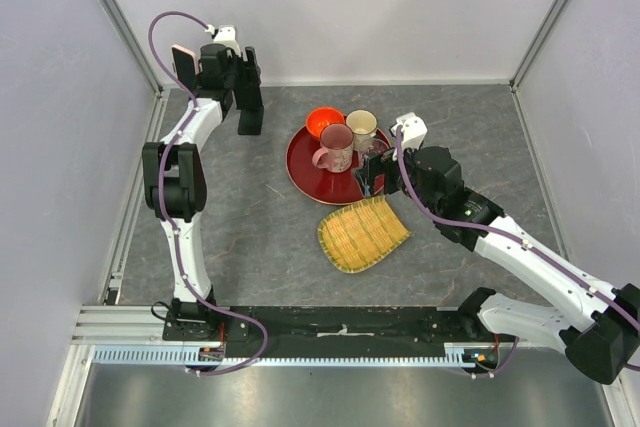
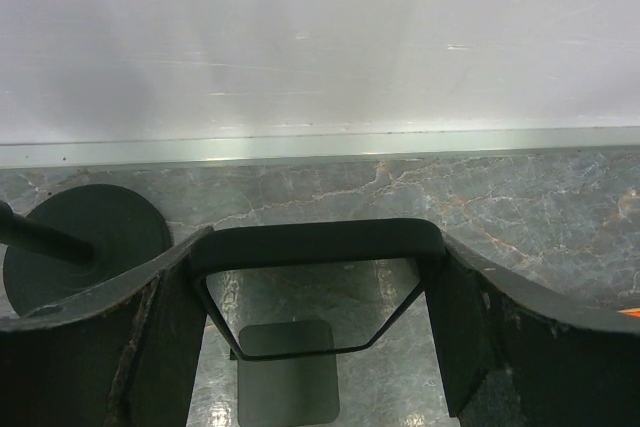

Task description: Place the phone on the phone stand

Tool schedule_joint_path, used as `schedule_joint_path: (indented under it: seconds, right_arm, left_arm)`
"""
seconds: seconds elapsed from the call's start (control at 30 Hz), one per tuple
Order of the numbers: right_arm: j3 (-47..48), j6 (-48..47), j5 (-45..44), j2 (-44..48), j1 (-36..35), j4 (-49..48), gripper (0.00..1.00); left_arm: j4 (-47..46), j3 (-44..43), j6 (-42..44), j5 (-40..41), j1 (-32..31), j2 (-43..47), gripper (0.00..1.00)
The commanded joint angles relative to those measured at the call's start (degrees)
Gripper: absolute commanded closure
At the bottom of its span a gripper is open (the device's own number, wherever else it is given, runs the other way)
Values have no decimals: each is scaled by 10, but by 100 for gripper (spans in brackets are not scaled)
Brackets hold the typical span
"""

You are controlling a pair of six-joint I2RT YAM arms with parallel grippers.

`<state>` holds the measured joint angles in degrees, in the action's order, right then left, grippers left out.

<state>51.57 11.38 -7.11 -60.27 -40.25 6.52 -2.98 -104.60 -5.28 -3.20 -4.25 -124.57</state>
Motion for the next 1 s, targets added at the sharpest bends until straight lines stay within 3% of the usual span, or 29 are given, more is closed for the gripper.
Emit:
schedule_joint_path:
  seconds: [0.0, 0.47, 0.67, 0.77, 0.97]
  right_arm:
    - [6, 7, 6, 12, 3, -26, 2]
    - [1, 8, 4, 15, 6, -27, 2]
    - [0, 8, 5, 16, 7, -27, 2]
    - [0, 9, 7, 15, 7, -27, 2]
    - [2, 10, 10, 12, 8, -28, 2]
  left_arm:
    - [2, -17, 13, -19, -2, -5, 27]
    - [-11, -16, 82, 19, -2, 5, 50]
    - [-26, 3, 67, 16, 4, 8, 51]
    - [-36, 21, 28, -7, 17, 18, 57]
    - [-44, 22, 18, -35, 27, 18, 56]
